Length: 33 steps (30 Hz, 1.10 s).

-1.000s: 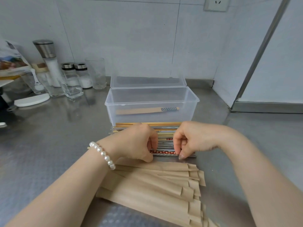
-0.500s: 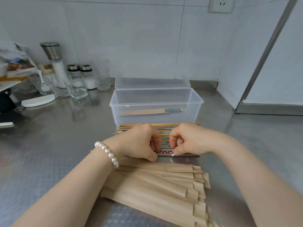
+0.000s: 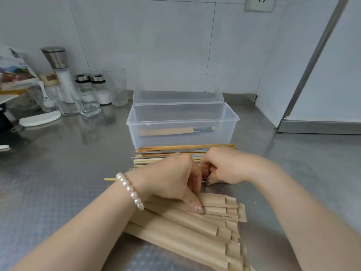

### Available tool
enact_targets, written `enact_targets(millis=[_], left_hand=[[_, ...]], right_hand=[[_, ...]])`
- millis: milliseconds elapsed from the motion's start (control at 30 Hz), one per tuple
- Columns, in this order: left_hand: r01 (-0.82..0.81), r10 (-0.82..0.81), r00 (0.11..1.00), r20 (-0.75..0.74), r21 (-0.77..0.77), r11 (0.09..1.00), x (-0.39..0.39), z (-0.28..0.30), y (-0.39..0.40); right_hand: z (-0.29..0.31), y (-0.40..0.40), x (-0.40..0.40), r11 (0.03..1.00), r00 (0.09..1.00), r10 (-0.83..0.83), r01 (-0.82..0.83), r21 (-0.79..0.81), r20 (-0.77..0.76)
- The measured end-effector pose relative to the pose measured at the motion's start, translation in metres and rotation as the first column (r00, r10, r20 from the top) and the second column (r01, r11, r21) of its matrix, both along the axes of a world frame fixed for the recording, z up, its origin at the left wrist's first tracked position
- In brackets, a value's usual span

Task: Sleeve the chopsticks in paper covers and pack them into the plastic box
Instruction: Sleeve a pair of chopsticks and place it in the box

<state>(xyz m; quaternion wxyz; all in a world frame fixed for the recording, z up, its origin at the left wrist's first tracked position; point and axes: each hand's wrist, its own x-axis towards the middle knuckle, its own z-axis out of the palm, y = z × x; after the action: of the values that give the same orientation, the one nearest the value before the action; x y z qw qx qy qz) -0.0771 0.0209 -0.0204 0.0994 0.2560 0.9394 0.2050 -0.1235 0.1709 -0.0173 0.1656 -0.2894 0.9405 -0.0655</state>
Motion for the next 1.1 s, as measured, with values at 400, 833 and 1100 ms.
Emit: enact_targets(millis=[400, 833, 1100], left_hand=[[0.04, -0.044, 0.997, -0.061, -0.06, 0.997, 0.0, -0.003, -0.001], [-0.12, 0.202, 0.942, -0.269, 0.291, 0.949, -0.01, 0.008, -0.025], [-0.218, 0.289, 0.896, -0.336, 0.234, 0.947, -0.02, 0.004, -0.041]], right_hand=[[-0.004, 0.016, -0.018, 0.938, 0.995, -0.06, 0.086, -0.335, 0.085], [0.015, 0.038, -0.037, -0.303, 0.855, -0.079, 0.469, -0.83, 0.512], [0.013, 0.061, -0.051, -0.635, 0.705, -0.394, 0.256, -0.729, 0.59]])
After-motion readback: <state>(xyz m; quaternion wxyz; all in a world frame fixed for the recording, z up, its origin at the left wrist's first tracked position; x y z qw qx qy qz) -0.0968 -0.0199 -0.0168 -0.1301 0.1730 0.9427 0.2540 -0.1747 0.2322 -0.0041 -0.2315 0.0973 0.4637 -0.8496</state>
